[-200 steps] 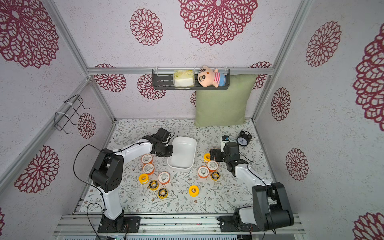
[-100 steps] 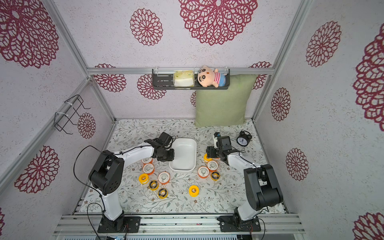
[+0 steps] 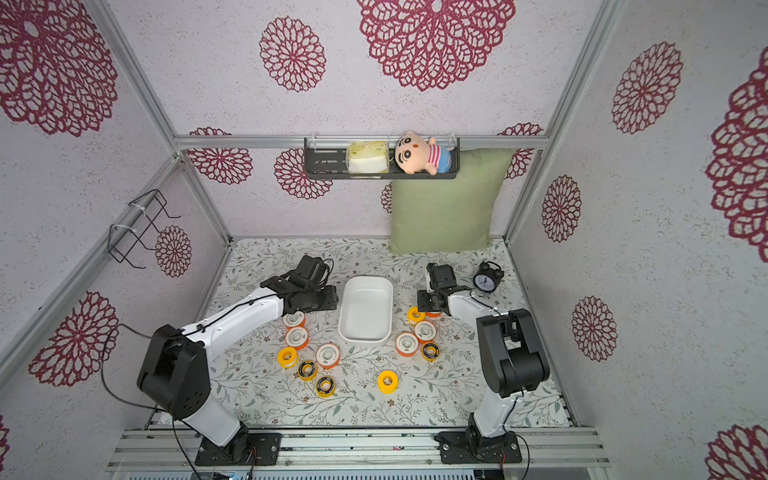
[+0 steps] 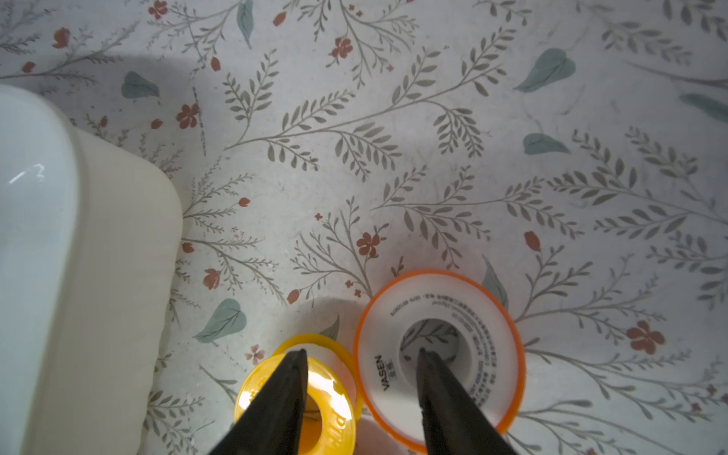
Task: Put the sealing tape into the storage box
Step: Pick up the sealing tape at the center of the board.
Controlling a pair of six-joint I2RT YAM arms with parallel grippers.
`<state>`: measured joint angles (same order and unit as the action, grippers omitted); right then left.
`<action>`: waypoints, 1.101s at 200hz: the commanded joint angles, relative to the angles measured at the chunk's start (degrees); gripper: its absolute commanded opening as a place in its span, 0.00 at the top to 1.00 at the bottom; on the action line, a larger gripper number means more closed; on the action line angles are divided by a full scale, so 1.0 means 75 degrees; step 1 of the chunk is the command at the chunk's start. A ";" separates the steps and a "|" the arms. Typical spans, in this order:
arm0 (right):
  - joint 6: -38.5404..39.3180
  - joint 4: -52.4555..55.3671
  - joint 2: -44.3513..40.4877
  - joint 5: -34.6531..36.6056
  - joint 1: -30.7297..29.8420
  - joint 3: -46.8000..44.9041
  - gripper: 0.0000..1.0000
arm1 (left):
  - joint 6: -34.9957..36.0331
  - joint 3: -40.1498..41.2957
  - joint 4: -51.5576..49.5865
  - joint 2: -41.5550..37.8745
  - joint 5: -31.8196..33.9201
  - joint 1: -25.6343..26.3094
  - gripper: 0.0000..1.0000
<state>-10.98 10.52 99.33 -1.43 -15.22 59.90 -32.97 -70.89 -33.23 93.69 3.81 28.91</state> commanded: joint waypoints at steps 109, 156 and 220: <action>-0.0490 0.0787 0.0672 0.0900 -0.0080 0.0791 0.59 | 0.0083 0.1047 0.0448 -0.0716 0.0089 -0.0478 0.47; -0.0451 0.1025 0.0965 0.1046 -0.0080 0.0969 0.59 | 0.0109 0.1059 0.0412 -0.0711 0.0158 -0.0479 0.47; -0.0397 0.1225 0.1432 0.1012 -0.0126 0.1314 0.65 | 0.0121 0.1219 0.0422 -0.0980 0.0367 -0.0493 0.46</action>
<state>-13.54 17.45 108.49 5.72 -15.73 68.16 -32.64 -62.65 -30.94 88.66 5.41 25.58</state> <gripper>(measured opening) 0.405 0.536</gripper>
